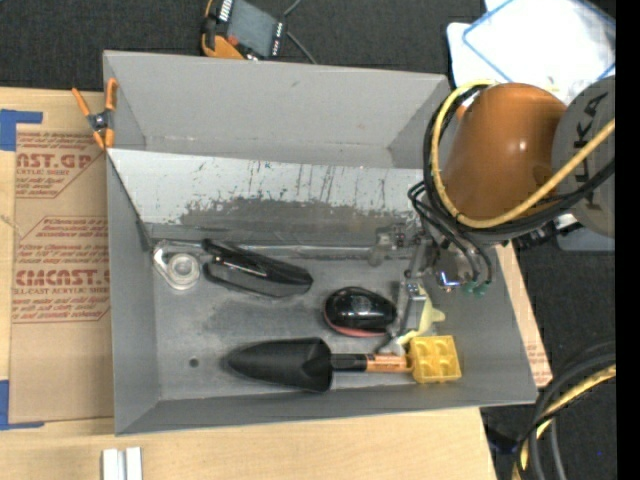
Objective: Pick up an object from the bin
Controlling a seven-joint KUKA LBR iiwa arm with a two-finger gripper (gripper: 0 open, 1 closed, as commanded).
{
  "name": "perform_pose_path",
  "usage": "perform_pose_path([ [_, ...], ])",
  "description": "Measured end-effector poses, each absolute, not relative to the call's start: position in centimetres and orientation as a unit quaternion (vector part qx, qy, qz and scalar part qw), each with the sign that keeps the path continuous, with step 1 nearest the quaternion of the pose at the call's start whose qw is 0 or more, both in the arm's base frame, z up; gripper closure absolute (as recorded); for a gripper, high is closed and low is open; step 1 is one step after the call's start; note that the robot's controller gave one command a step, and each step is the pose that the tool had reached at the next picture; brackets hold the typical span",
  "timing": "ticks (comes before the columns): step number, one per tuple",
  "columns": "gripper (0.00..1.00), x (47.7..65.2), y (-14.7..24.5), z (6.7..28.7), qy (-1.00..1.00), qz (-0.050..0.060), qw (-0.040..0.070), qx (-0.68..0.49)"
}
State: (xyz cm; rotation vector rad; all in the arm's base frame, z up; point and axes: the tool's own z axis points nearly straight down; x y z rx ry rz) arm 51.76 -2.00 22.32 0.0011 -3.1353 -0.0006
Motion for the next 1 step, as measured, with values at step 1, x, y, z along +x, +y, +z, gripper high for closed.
perform_pose_path([
  [1, 0.00, 51.92, -2.00, 22.71, -1.000, 0.000, -0.001, 0.000],
])
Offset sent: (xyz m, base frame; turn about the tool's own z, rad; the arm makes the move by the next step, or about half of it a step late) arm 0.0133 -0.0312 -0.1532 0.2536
